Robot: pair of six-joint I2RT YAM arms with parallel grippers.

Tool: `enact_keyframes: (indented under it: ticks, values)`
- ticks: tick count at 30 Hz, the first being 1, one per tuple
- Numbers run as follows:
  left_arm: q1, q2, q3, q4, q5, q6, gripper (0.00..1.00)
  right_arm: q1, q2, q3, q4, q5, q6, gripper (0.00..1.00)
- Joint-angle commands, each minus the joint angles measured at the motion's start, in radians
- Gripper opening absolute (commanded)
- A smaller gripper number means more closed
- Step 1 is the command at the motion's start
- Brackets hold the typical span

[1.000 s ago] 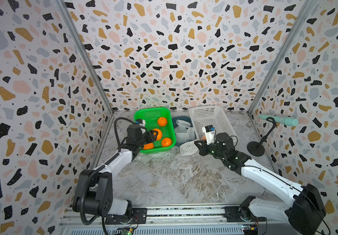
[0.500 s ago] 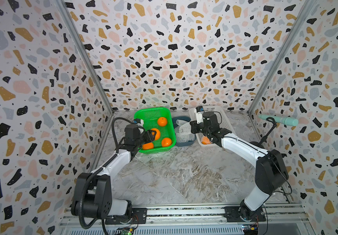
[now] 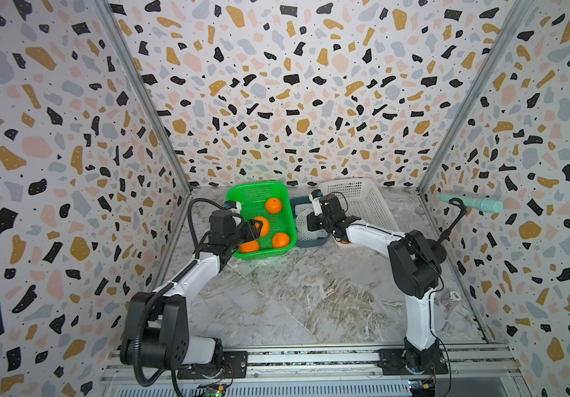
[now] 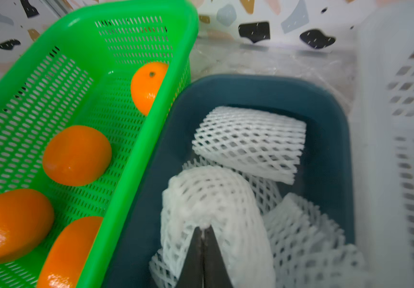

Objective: Remove foam nets from oranges
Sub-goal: Place the foam net into the storage box, then place the orange in the basket.

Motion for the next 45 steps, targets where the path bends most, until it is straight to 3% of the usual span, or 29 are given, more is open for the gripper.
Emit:
enact_keyframes:
  ticks: [1,8,18,27,36,45]
  values:
    - [0.008,-0.018,-0.008,0.005,0.017,0.021,0.57,0.020,-0.004,0.034,-0.009,0.030,0.015,0.05]
    - [0.010,-0.017,0.001,-0.012,-0.028,0.021,0.57,0.034,-0.035,-0.034,-0.002,0.049,0.033,0.06]
    - [0.013,0.081,0.090,-0.034,-0.154,0.028,0.57,0.046,-0.096,-0.081,-0.021,0.059,0.021,0.31]
    - [0.014,0.208,0.178,-0.030,-0.235,0.032,0.57,0.046,-0.117,-0.092,-0.022,0.048,0.022,0.34]
    - [0.019,0.264,0.231,-0.019,-0.219,0.027,0.57,0.047,-0.163,-0.128,-0.023,0.050,0.023,0.54]
    - [0.032,0.260,0.249,-0.031,-0.219,0.026,0.57,0.052,-0.243,-0.185,-0.016,0.051,0.036,0.53]
